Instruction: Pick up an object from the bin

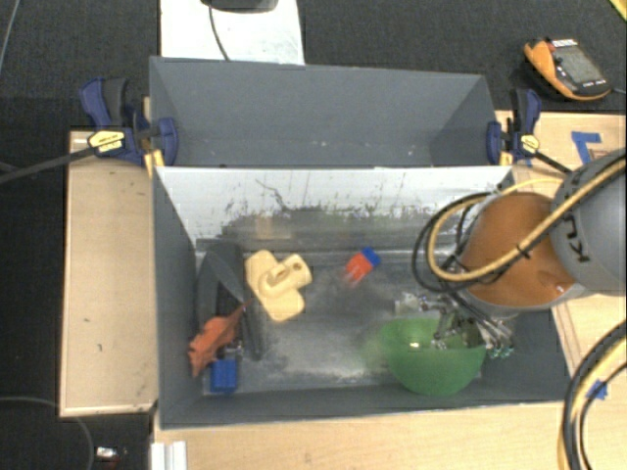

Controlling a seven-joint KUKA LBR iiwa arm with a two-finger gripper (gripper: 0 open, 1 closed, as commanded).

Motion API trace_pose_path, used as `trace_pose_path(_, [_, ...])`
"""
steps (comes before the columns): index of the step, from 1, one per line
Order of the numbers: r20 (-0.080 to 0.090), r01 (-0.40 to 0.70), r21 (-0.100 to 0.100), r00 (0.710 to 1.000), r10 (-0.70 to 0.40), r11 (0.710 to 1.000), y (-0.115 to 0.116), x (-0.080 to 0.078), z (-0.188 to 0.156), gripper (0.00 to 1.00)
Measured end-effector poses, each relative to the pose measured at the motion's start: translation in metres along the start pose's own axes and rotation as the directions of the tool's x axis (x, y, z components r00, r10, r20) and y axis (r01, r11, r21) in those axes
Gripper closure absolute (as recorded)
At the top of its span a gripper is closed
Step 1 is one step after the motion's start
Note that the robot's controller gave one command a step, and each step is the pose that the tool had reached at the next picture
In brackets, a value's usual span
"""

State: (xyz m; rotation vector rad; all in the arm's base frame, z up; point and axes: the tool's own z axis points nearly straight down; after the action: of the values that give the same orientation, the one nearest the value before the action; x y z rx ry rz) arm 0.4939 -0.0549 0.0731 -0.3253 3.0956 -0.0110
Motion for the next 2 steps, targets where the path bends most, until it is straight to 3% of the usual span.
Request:
trace_pose_path(1, [0.024,0.388,0.008,0.921,-0.388,0.922,-0.011,0.0095,-0.0028,1.0])
trace_pose_path(2, [0.024,0.389,0.008,0.921,-0.389,0.921,-0.0109,0.0094,-0.0028,1.0])
